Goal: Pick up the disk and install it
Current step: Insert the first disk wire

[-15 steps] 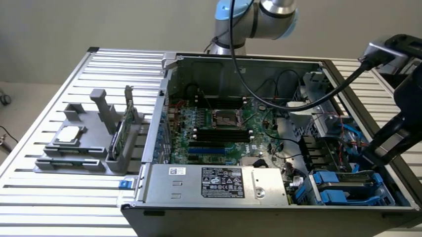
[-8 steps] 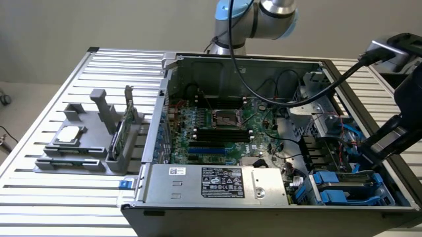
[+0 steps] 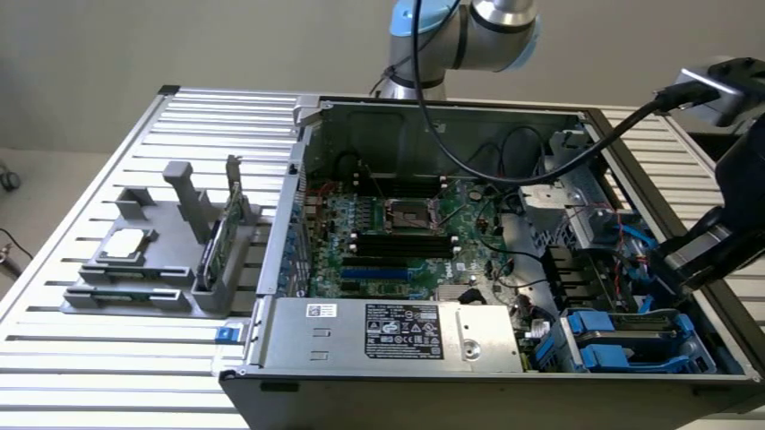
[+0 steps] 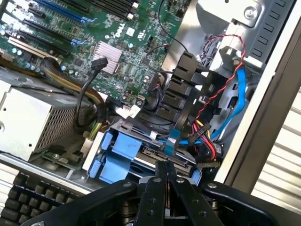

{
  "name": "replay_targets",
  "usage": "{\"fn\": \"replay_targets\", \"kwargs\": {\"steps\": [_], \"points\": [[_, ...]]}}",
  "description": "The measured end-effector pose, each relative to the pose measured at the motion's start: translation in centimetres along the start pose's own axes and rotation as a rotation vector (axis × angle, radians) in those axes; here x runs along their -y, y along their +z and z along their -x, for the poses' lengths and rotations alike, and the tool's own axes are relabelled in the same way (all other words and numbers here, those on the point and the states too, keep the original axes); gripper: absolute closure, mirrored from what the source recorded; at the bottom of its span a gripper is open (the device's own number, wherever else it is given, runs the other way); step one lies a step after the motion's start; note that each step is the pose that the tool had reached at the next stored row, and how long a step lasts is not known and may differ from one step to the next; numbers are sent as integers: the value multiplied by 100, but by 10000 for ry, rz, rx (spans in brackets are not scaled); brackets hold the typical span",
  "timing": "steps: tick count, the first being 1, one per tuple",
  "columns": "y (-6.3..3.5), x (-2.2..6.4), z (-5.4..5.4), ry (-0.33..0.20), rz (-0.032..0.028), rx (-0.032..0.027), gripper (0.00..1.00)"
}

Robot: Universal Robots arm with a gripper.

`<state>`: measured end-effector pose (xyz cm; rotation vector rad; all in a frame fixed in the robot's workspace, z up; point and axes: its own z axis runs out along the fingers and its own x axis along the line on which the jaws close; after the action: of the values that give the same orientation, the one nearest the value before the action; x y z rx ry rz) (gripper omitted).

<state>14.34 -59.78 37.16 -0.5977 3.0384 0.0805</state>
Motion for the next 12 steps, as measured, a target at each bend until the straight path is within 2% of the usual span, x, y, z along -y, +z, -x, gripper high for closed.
{"fn": "replay_targets", "kwargs": {"steps": [12], "points": [[-8,0,1,1591,-38,87,89]]}}
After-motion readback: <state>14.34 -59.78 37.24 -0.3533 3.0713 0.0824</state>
